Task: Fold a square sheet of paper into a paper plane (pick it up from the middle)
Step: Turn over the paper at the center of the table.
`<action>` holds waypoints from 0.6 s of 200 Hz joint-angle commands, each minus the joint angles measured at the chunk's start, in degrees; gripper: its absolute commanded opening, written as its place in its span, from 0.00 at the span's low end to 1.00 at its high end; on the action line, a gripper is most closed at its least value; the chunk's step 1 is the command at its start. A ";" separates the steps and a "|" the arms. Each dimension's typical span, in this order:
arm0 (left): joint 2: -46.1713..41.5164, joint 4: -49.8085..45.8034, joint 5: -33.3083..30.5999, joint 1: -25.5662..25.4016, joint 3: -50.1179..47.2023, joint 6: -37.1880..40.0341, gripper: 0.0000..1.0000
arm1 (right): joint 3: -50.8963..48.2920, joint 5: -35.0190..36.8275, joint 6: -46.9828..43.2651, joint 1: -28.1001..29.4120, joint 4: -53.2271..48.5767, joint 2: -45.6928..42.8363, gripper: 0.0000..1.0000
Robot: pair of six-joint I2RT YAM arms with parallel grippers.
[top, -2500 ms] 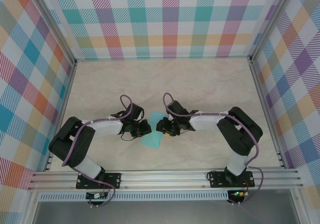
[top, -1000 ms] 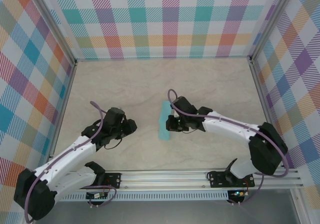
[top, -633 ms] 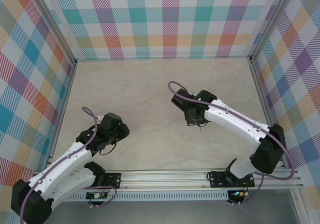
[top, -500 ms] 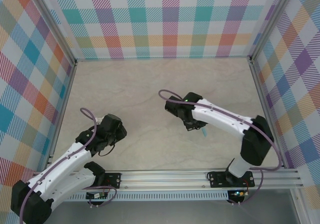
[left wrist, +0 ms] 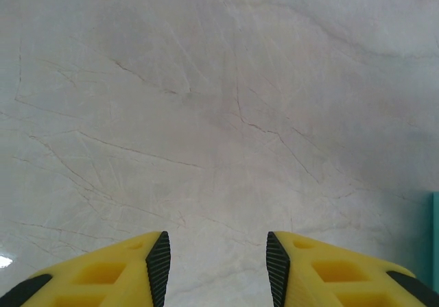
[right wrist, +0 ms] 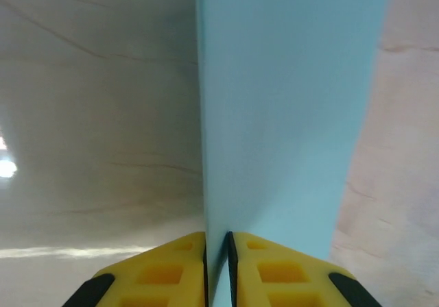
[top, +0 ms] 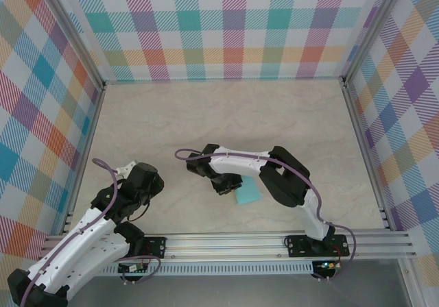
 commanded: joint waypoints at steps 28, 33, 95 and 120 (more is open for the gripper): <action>0.09 0.50 1.83 -0.18 0.03 0.92 0.48 | -6.08 -14.94 -1.84 -0.75 16.77 -11.70 0.45; 0.55 1.44 2.72 -0.18 -0.05 1.27 0.48 | -8.49 -15.81 -2.01 -1.04 19.10 -14.24 0.46; 15.98 25.31 23.62 -1.63 0.32 6.20 0.42 | -41.96 -27.94 -2.36 -17.14 42.22 -43.17 0.51; 27.53 30.48 27.00 -5.54 5.74 7.98 0.37 | -49.91 -37.07 -2.97 -23.77 49.67 -47.86 0.41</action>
